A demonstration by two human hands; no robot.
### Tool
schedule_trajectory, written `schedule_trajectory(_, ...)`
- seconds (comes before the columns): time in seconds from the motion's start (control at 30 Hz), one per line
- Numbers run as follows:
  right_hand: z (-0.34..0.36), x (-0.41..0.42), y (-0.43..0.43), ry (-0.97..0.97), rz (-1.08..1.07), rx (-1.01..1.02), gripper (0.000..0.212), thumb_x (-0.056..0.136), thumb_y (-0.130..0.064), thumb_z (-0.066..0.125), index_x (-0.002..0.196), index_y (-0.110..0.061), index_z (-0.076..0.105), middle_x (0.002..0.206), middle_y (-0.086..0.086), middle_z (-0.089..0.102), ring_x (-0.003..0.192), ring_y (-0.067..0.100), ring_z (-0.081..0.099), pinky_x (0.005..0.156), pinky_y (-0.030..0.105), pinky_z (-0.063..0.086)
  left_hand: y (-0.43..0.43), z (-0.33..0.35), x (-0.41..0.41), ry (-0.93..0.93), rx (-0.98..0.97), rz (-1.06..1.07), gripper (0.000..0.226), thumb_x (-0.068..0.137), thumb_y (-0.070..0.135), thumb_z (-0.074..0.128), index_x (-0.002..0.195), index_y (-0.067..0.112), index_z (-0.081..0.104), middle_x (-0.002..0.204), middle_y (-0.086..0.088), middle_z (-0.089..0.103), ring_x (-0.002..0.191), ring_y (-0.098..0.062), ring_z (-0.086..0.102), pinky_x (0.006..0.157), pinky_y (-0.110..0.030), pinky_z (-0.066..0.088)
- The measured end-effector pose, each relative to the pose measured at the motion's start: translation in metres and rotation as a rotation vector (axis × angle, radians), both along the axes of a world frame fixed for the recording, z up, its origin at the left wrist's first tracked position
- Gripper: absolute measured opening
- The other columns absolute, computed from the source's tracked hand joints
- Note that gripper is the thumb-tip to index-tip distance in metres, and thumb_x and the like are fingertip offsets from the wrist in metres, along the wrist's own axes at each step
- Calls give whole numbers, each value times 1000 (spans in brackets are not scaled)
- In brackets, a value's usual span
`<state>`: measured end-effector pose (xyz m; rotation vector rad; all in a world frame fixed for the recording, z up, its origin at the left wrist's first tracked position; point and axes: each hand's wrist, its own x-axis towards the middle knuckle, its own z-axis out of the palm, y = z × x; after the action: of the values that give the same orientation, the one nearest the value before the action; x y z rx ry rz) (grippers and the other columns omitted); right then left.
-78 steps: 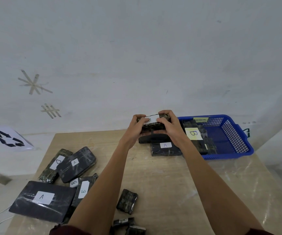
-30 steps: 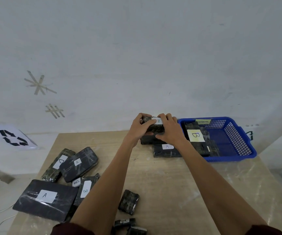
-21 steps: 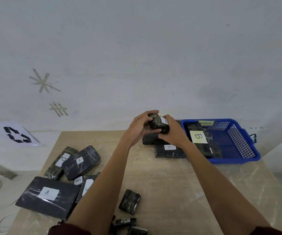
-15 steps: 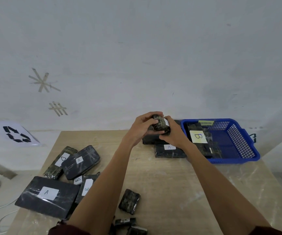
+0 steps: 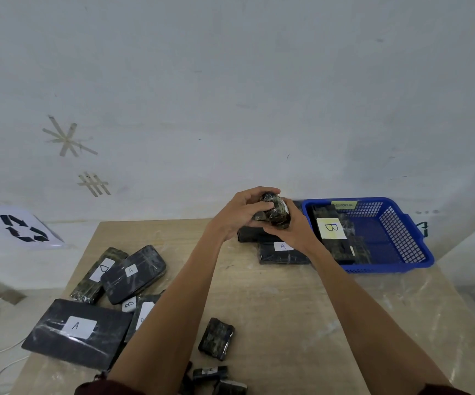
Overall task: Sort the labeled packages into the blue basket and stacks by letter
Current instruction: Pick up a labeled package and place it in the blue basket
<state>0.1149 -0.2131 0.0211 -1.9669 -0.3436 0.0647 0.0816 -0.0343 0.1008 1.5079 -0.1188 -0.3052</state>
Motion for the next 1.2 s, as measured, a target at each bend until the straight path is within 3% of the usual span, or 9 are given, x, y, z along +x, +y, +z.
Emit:
schedule_trajectory(0.07,-2,-1,-2,-9,5,20,66,78,-6,84,135,-15,53,117,-6,63,108,4,60,87,11,49,1,2,0,-35,56,15,30,98,8,62,127,14,67,128,-4,67,115,-14,65,86,-29,59)
schedule_trajectory(0.13,-3,-1,-4,-9,13,22,68,77,-5,84,137,-15,53,120,-2,64,111,7,61,89,13,51,2,1,0,-55,76,26,30,97,8,63,126,13,68,126,-4,69,112,-12,67,84,-23,57)
schedule_trajectory(0.37,-3,0,-7,-27,35,1,67,77,-2,83,136,-14,53,119,1,63,109,13,60,86,9,49,0,-5,-1,-45,55,74,27,96,8,64,121,16,71,120,2,72,112,-11,67,93,-30,58)
schedule_trajectory(0.5,0,2,-9,-31,42,-26,68,77,-4,83,137,-13,53,121,3,63,111,17,60,87,9,48,0,-5,-1,-41,36,81,27,97,6,63,122,13,70,122,-5,71,114,-16,67,89,-28,58)
schedule_trajectory(0.73,6,2,-17,-69,-48,-68,72,71,-30,91,134,-27,58,125,1,56,116,16,52,97,26,42,11,-19,1,25,-58,211,29,105,6,46,126,11,66,125,-16,66,115,-27,66,86,-28,59)
schedule_trajectory(0.9,18,7,-15,-83,-46,-96,77,62,-42,93,130,-31,60,114,1,50,112,21,50,98,31,43,9,-24,2,91,-72,310,27,103,26,58,123,10,65,122,-11,68,114,-26,67,84,-28,60)
schedule_trajectory(1.03,29,4,-7,-12,-33,18,76,68,-25,94,133,-27,55,121,2,49,108,10,54,86,14,46,13,-32,4,60,-24,342,31,94,28,71,121,14,64,116,-14,69,107,-23,71,88,-30,60)
schedule_trajectory(1.13,36,2,-2,81,-11,255,67,73,-23,91,131,-28,57,126,6,54,113,21,61,84,34,61,20,-37,4,88,-67,346,25,98,19,66,122,11,62,115,-18,67,109,-26,68,94,-36,59)
schedule_trajectory(1.2,40,3,0,86,-30,276,66,76,-21,89,133,-27,57,126,5,57,116,22,61,93,34,58,23,-39,2,102,-88,329,22,100,12,62,122,11,62,112,-17,65,106,-27,66,96,-41,57)
